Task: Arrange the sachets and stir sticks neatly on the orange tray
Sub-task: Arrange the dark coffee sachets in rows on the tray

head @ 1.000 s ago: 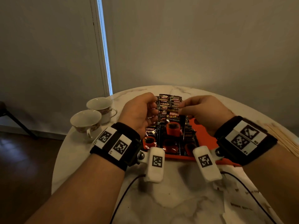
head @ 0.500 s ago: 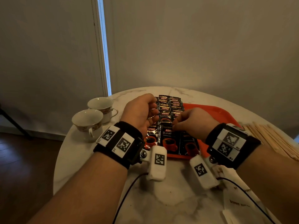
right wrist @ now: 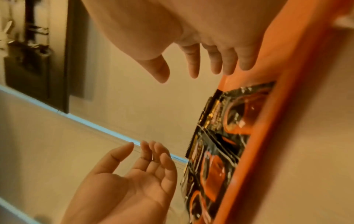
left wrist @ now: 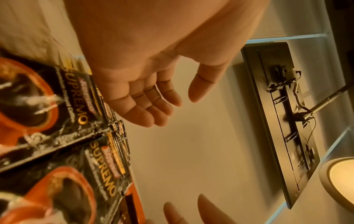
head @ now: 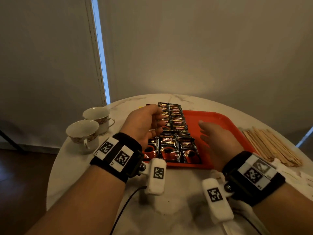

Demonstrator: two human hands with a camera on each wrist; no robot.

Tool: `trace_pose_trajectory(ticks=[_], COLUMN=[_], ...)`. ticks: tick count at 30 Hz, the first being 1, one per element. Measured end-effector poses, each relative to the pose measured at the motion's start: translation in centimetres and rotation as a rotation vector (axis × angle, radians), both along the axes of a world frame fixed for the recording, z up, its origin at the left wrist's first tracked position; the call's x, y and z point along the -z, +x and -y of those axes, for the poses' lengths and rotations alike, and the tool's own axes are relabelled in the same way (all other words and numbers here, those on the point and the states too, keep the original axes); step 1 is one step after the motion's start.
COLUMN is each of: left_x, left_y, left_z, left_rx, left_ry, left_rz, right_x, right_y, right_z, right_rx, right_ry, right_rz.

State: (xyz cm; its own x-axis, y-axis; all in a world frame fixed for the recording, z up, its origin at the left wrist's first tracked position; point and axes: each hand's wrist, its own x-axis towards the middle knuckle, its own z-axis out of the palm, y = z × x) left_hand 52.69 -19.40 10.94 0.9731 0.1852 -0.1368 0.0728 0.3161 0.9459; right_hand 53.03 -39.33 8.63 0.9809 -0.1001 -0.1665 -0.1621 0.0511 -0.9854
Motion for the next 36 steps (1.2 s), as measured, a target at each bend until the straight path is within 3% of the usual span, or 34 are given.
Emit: trace_pose_trajectory(ticks=[4,16,20,26,32,36], left_x=[-0.1,0.4,0.5,0.5,0.7,0.8], left_y=[-0.5,-1.2,-1.2,-1.1,-0.6,-0.4], left_z=[0.8,1.1,1.2,1.3,0.9,0.8], left_rx=[0.020,-0.028,-0.001,0.009,-0.004,-0.004], left_ry=[0.044,0.044,0.056,0.051,0.031,0.029], left_rz=[0.004,-0.014,-0.026,-0.038,-0.062,-0.061], right_x=[0.7,0.3,-0.4,-0.2,-1.2,-2.4], right_y=[-1.5,-2.0,-0.4,0.9,5.4,7.2], right_z=[-0.2,-0.9,-0.7,-0.9,0.1,0.1], right_rx=[-0.033,-0.039,0.016,-0.101,-0.013,-0.170], right_ry=[0.130,0.179,0.193,0.229,0.199,0.211], right_rz=[-0.060,-0.129,-0.133,-0.142,-0.175,-0.256])
